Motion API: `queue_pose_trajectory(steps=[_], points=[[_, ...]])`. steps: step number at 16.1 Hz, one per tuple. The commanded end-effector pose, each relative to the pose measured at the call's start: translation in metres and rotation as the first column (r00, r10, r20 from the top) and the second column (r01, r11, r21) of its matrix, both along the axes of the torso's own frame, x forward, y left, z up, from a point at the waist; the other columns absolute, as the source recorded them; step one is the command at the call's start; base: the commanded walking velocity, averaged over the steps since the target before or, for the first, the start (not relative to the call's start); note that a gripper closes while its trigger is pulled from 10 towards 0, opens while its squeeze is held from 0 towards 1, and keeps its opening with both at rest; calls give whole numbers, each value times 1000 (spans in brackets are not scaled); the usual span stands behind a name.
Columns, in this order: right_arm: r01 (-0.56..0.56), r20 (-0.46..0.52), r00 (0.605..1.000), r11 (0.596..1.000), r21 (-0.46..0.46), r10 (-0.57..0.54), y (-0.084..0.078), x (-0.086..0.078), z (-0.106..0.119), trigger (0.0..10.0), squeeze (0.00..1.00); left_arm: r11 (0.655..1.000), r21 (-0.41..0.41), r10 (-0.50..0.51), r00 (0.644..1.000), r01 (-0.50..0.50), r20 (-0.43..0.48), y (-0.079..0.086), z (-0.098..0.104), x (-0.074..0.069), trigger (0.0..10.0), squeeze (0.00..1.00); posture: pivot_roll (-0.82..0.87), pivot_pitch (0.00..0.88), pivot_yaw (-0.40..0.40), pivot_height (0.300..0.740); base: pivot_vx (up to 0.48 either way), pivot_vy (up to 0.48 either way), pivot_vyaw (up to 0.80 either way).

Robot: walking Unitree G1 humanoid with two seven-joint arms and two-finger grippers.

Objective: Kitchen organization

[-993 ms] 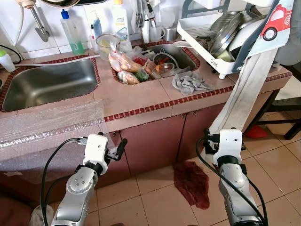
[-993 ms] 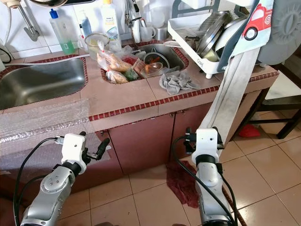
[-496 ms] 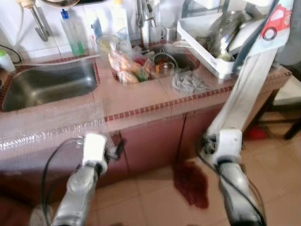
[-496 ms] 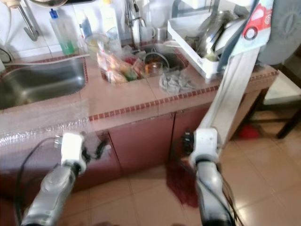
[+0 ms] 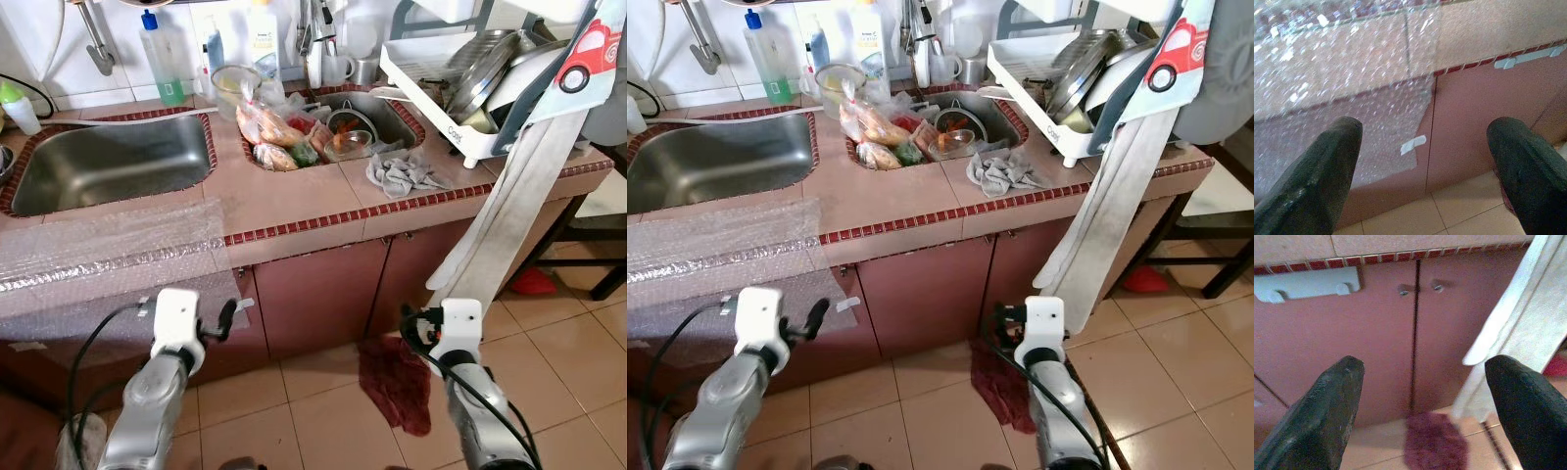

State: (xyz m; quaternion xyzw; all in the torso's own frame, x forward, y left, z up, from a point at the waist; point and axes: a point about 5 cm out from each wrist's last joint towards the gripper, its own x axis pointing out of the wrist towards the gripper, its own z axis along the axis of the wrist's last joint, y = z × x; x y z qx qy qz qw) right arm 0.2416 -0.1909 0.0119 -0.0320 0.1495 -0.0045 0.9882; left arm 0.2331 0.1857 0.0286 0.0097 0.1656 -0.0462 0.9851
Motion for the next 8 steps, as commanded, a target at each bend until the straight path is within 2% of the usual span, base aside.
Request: queue_pose_trajectory(steps=[1, 3, 5, 8], points=[[-30, 57, 998, 999, -31, 32, 2, 2, 10, 10000, 0, 1000, -11, -14, 997, 14, 72, 2, 14, 3, 10000, 0, -17, 0, 52, 740, 0, 0, 0], [-57, 178, 981, 991, -123, 78, 4, 7, 34, 10000, 0, 1000, 1, -29, 978, 29, 205, 0, 40, 7, 10000, 0, -21, 0, 52, 740, 0, 0, 0], [-16, 261, 964, 991, -133, 51, 0, 14, 55, 10000, 0, 1000, -11, 11, 959, -8, 282, 2, 61, 13, 10000, 0, -25, 0, 54, 740, 0, 0, 0], [-24, 325, 943, 990, -139, 68, 6, 21, 73, 10000, 0, 998, -54, 36, 928, -17, 370, -4, 89, 22, 10000, 0, -29, 0, 54, 740, 0, 0, 0]])
